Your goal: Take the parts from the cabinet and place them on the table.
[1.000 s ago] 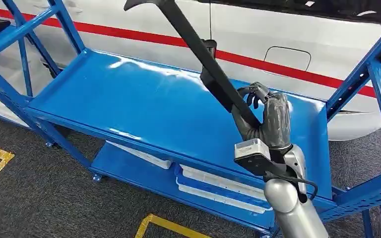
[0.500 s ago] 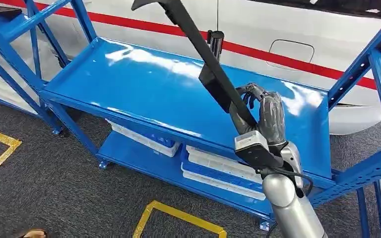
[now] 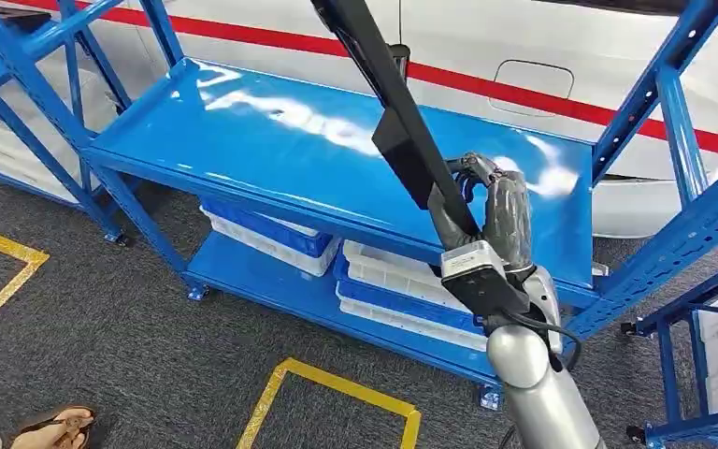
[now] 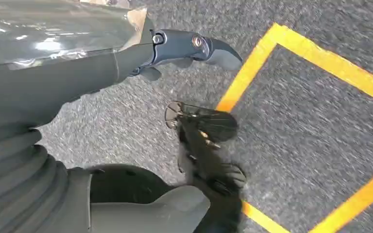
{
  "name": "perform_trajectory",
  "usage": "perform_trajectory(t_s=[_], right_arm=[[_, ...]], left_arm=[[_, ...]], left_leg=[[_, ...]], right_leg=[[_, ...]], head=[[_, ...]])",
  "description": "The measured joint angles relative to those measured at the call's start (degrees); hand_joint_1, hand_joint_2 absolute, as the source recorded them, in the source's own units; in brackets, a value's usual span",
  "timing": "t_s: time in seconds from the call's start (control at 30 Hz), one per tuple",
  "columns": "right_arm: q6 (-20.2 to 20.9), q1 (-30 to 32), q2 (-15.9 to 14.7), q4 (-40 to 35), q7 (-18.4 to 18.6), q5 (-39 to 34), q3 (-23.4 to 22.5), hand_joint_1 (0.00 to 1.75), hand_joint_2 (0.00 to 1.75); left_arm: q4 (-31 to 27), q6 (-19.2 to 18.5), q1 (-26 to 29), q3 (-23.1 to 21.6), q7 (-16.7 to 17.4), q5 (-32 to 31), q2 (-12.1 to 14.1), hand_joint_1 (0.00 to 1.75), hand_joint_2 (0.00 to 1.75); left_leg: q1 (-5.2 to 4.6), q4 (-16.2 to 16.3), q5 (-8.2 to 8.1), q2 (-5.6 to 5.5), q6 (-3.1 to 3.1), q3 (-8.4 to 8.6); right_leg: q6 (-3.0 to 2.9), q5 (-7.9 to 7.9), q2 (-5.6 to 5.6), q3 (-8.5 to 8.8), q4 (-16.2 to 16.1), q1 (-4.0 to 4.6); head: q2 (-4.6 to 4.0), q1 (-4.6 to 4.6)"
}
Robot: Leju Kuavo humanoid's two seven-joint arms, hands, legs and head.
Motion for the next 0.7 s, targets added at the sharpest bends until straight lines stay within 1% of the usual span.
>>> perform_trajectory(t_s=[0.03, 0.07, 0.1, 0.13, 0.17, 0.2, 0.23, 0.27, 0.3, 0.33, 0.37, 0.4, 0.43, 0.47, 0.5, 0.53, 0.57, 0.6, 0.63, 0.67, 0.7], right_arm=[[0.0, -0.1, 0.2, 0.0, 0.0, 0.2, 0.0, 1.75, 1.75], [0.0, -0.2, 0.4, 0.0, 0.2, 0.5, 0.0, 1.75, 1.75], [0.1, -0.1, 0.9, 0.0, 0.2, 0.8, 0.0, 1.75, 1.75], [0.1, 0.0, 1.1, 0.0, 0.4, 1.0, -0.1, 1.75, 1.75], [0.1, 0.1, 1.2, -0.1, 0.5, 1.2, -0.1, 1.75, 1.75], [0.1, 0.0, 1.4, -0.2, 0.5, 1.3, -0.1, 1.75, 1.75], [0.1, 0.0, 1.6, -0.3, 0.7, 1.4, -0.2, 1.75, 1.75], [0.1, 0.1, 1.6, -0.3, 0.8, 1.4, -0.2, 1.75, 1.75], [0.1, 0.2, 1.8, -0.3, 0.9, 1.4, -0.2, 1.75, 1.75], [0.1, 0.4, 1.8, -0.3, 0.9, 1.3, -0.4, 1.75, 1.75], [0.1, 0.6, 1.9, -0.4, 1.0, 1.3, -0.5, 1.75, 1.75], [0.1, 0.7, 2.1, -0.6, 1.0, 1.2, -0.7, 1.75, 1.75], [0.1, 0.7, 2.3, -0.9, 0.8, 0.9, -0.9, 1.75, 1.75], [0.1, 0.8, 2.6, -1.4, 0.5, 0.4, -1.2, 1.75, 1.75], [0.1, 0.8, 2.9, -2.0, 0.0, -0.3, -1.6, 1.75, 1.75], [0.1, 0.9, 3.2, -2.6, -0.4, -0.8, -1.9, 1.75, 1.75], [0.1, 1.1, 3.5, -3.0, -0.7, -1.3, -2.1, 1.75, 1.75], [0.1, 1.4, 3.6, -3.6, -0.8, -1.6, -2.5, 1.75, 1.75], [0.1, 1.7, 3.7, -3.8, -0.9, -1.8, -2.9, 1.75, 1.75], [0.2, 1.7, 3.9, -4.0, -1.0, -1.9, -3.2, 1.75, 1.75], [0.4, 1.8, 4.3, -4.3, -1.0, -1.9, -3.3, 1.75, 1.75]], left_arm=[[0.0, 0.0, -0.1, 0.1, 0.0, 0.0, 0.0, 0.00, 1.75], [0.0, 0.0, 0.0, 0.2, 0.0, 0.0, 0.0, 0.00, 1.75], [0.0, 0.1, 0.0, 0.2, 0.2, 0.0, 0.1, 0.00, 1.75], [0.0, 0.1, 0.1, 0.2, 0.3, 0.0, 0.1, 0.00, 1.75], [0.0, 0.1, 0.0, 0.2, 0.4, 0.0, 0.1, 0.00, 1.75], [0.0, 0.1, 0.0, 0.2, 0.5, 0.0, 0.1, 0.00, 1.75], [0.0, 0.2, 0.0, 0.2, 0.6, -0.1, 0.2, 0.00, 1.75], [0.0, 0.2, 0.0, 0.2, 0.6, -0.1, 0.2, 0.00, 1.75], [0.0, 0.1, 0.1, 0.3, 0.7, -0.1, 0.2, 0.00, 1.75], [0.0, 0.1, 0.1, 0.3, 0.7, -0.1, 0.2, 0.00, 1.75], [0.0, 0.0, 0.1, 0.3, 0.8, -0.1, 0.2, 0.00, 1.75], [0.0, 0.0, 0.1, 0.3, 1.0, -0.1, 0.2, 0.00, 1.75], [0.0, 0.1, 0.1, 0.3, 1.3, -0.1, 0.2, 0.00, 1.75], [0.0, 0.2, 0.1, 0.3, 1.6, -0.2, 0.2, 0.00, 1.75], [0.0, 0.3, 0.1, 0.3, 1.9, -0.3, 0.2, 0.00, 1.75], [0.0, 0.4, 0.1, 0.3, 2.0, -0.6, 0.2, 0.00, 1.75], [0.0, 0.5, 0.1, 0.3, 2.1, -0.7, 0.2, 0.00, 1.75], [0.0, 0.5, 0.2, 0.3, 2.3, -0.8, 0.2, 0.00, 1.75], [0.0, 0.6, 0.3, 0.3, 2.4, -0.8, 0.2, 0.00, 1.75], [0.0, 0.7, 0.3, 0.3, 2.5, -0.8, 0.5, 0.00, 1.75], [0.0, 0.7, 0.3, 0.3, 2.7, -0.9, 0.4, 0.00, 1.75]], left_leg=[[-0.25, -0.1, 0.00, -0.10, 0.32, -0.27], [-0.58, -0.4, 0.20, -0.09, 0.68, -0.52], [-0.88, -0.3, 0.53, -0.06, 1.24, -0.70], [-0.77, -1.0, 1.45, 0.14, 2.08, -1.35], [-0.54, -1.3, 2.45, 0.62, 2.56, -1.39], [-0.63, -1.3, 3.01, 0.62, 3.23, -2.35], [-0.68, -1.3, 3.76, 0.71, 3.60, -3.12], [-0.73, -1.3, 4.48, 0.76, 3.65, -4.11], [-0.83, -1.2, 5.26, 0.78, 3.67, -5.23], [-0.89, -1.2, 6.00, 0.83, 3.59, -6.21], [-0.88, -1.2, 6.66, 0.83, 3.49, -7.14], [-0.88, -1.1, 7.38, 0.83, 3.33, -8.01], [-0.88, -1.1, 8.01, 0.83, 3.14, -8.75], [-0.88, -1.0, 8.66, 0.81, 2.88, -9.41], [-1.22, -0.7, 9.09, 0.76, 2.52, -9.98], [-1.30, -0.4, 9.69, 0.90, 2.22, -10.41], [-1.28, -0.5, 10.34, 0.89, 1.98, -10.53], [-1.11, -0.6, 10.68, 0.92, 1.58, -10.54], [-1.19, -0.7, 11.20, 0.84, 0.98, -10.67], [-0.75, -0.2, 10.40, 0.59, 0.80, -11.22], [-0.65, 1.6, 7.05, 0.42, 0.38, -11.86]], right_leg=[[0.54, 0.39, -0.09, 0.01, -0.2, -0.10], [0.95, 0.81, -0.19, -0.03, -0.2, -0.19], [1.45, 1.32, -0.19, -0.07, -0.4, -0.47], [1.83, 1.71, -0.16, -0.52, -0.5, -0.22], [1.53, 0.22, -0.09, -1.11, 0.7, -0.32], [0.82, -2.67, -0.05, -2.46, 3.1, -0.21], [0.19, -5.85, -0.03, -3.84, 7.0, -0.25], [-0.07, -8.50, -0.03, -5.16, 11.6, -0.29], [0.09, -10.23, -0.03, -6.20, 16.3, -0.29], [0.59, -10.36, -0.03, -6.02, 18.5, -0.29], [1.16, -9.60, -0.03, -4.65, 17.9, -0.28], [1.82, -8.12, -0.04, -2.10, 15.1, -0.27], [2.24, -6.84, -0.05, 1.13, 10.9, -0.29], [2.13, -6.60, -0.09, 5.03, 5.6, -0.28], [1.69, -7.50, -0.09, 9.20, 0.7, 0.02], [1.28, -8.36, -0.01, 9.95, -2.1, 0.52], [1.23, -8.20, 0.03, 8.86, -1.7, 0.55], [0.90, -8.07, 0.07, 8.68, -1.2, 0.87], [0.12, -7.50, 0.05, 8.41, -1.5, 0.48], [-0.57, -6.70, -0.20, 8.04, -1.5, -0.81], [-1.30, -6.07, -0.16, 7.29, -1.6, -0.59]], head=[[0.00, 0.11], [0.00, -0.04], [0.00, 0.00], [0.00, -0.02], [0.00, -0.06], [0.00, 0.09], [0.02, 0.29], [0.00, 0.40], [0.02, 0.40], [0.00, 0.38], [0.00, 0.35], [0.00, 0.48], [0.00, 0.44], [0.02, 0.48], [0.00, 0.48], [0.02, 0.42], [0.00, 0.20], [0.02, 0.22], [0.00, 0.24], [0.02, 0.35], [0.02, 0.05]])
